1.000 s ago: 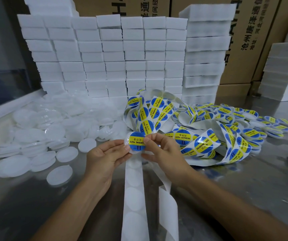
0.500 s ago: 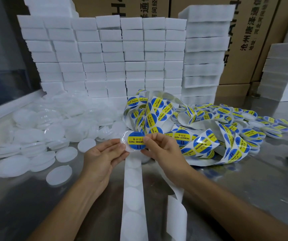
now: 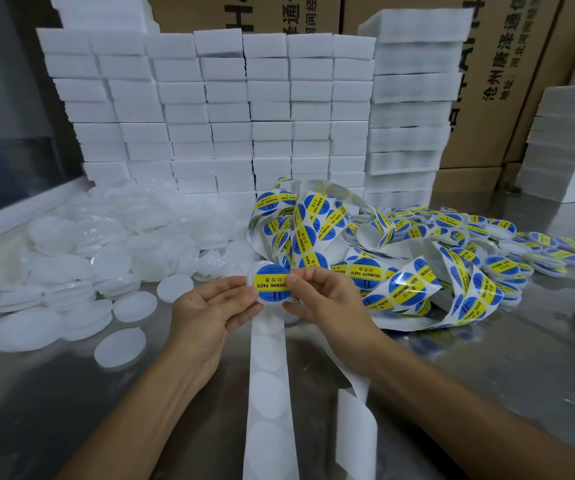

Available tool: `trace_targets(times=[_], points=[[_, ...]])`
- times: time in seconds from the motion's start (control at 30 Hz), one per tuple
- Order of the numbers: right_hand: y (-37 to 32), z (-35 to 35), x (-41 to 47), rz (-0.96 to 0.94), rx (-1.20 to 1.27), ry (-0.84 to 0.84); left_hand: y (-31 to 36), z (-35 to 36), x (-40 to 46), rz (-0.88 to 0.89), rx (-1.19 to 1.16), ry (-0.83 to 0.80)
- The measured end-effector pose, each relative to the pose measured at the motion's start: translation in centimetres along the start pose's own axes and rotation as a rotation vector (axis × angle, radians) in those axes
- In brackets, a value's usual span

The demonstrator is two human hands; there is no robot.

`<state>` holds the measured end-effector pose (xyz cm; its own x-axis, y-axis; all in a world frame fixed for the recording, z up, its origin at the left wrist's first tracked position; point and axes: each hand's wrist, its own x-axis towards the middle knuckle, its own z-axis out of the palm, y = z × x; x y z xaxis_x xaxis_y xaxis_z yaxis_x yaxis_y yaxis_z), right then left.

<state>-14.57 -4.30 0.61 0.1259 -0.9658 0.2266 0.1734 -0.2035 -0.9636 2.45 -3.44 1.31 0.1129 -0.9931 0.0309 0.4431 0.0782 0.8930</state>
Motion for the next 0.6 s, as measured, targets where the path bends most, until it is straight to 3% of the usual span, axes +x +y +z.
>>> trace_targets(times=[0.6], points=[[-0.27, -0.19, -0.26, -0.036, -0.083, 0.077, 0.0, 0.64, -0.54, 0.152, 0.207, 0.024]])
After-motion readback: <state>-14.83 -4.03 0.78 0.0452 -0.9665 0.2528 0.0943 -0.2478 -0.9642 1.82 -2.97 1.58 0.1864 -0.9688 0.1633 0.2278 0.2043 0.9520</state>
